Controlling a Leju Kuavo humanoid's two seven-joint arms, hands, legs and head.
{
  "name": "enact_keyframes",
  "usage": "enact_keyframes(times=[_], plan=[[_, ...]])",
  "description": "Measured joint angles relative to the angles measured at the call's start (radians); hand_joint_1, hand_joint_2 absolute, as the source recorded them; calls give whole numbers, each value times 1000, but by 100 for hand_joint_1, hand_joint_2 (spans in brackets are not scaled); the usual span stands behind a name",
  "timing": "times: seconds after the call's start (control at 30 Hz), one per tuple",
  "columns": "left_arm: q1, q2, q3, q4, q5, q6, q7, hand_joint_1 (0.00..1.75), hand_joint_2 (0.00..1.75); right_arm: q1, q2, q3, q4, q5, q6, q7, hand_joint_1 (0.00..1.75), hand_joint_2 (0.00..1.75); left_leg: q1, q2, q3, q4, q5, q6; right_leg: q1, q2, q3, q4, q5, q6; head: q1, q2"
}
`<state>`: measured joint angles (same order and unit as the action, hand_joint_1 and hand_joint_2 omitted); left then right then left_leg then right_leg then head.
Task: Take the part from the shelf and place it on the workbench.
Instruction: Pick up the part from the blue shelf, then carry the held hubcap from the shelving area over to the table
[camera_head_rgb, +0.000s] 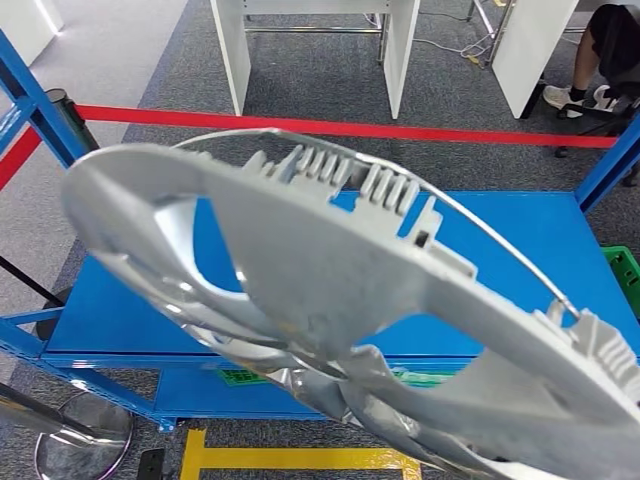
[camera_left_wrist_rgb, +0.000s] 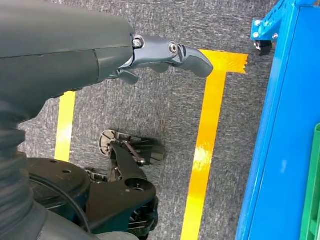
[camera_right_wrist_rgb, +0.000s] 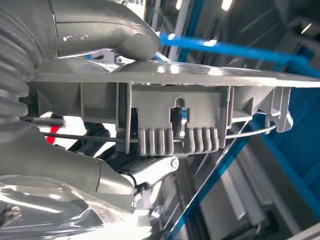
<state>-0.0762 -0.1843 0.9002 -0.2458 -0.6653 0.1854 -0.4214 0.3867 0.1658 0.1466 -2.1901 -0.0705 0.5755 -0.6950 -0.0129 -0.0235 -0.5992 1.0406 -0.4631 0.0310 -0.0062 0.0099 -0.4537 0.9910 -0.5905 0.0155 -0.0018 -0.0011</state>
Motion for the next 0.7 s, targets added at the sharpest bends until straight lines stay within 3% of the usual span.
enact_keyframes(times=[0.33, 0.57, 0.63, 0.7], plan=[[18, 1, 8, 5, -19, -6, -23, 0, 175, 37, -2, -2, 57, 37, -64, 0, 175, 175, -5, 0, 0, 2, -2, 3, -4, 0, 0, -1, 0, 1, 0, 0], [19, 1, 8, 7, -37, 5, -18, 0, 175, 43, -4, -1, 85, 53, -92, 0, 175, 175, -7, 1, 2, -2, -4, 19, -9, 0, 5, -5, -4, 15, 0, 0], [20, -2, 2, 9, -73, 25, -5, 0, 175, 51, -15, 3, 107, 67, -135, 0, 175, 175, 0, 3, 10, -19, 5, 27, -6, -1, -6, 26, -31, 20, 1, 0], [24, -5, -7, 11, -108, 45, 12, 0, 175, 62, -33, 8, 142, 66, -181, 0, 175, 175, 3, 5, 13, -26, 9, 31, -6, -3, -59, 136, -93, 25, 3, 0]])
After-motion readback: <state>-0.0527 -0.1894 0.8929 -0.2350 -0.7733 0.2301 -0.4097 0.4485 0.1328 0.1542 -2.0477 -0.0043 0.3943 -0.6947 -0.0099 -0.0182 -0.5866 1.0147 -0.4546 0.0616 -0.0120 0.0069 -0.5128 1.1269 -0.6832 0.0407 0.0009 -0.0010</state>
